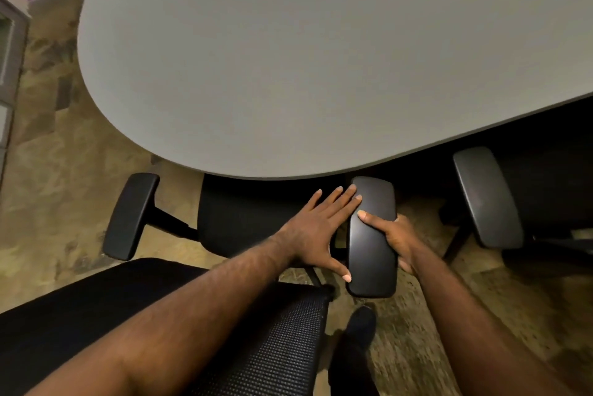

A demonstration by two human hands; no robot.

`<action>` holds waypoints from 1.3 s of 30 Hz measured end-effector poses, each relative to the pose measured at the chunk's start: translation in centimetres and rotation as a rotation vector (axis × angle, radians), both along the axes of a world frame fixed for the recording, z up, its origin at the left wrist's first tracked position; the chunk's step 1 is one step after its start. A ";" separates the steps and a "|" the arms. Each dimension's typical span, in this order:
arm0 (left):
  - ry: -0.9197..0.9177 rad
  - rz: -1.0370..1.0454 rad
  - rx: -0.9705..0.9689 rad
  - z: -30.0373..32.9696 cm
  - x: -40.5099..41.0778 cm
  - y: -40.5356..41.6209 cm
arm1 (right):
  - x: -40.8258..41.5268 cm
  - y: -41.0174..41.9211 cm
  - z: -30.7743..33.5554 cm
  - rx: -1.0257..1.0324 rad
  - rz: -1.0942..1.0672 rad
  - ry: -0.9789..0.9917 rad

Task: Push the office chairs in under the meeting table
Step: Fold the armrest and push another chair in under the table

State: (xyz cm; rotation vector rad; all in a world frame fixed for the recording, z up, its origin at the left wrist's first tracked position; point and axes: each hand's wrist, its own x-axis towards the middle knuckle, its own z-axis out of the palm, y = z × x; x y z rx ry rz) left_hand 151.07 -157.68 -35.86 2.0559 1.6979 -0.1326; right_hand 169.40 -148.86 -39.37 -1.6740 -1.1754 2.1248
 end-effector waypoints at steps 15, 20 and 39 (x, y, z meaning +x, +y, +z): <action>-0.006 0.032 -0.086 -5.0 0.8 -0.1 | -0.5 0.6 -3.6 -0.093 0.042 -0.004; 0.033 0.041 -0.156 -7.0 1.4 0.2 | -0.8 0.0 -5.6 -0.125 -0.009 -0.023; 0.013 0.095 -0.260 -2.4 -2.4 -0.7 | -1.8 -1.5 -1.2 0.743 0.165 -0.369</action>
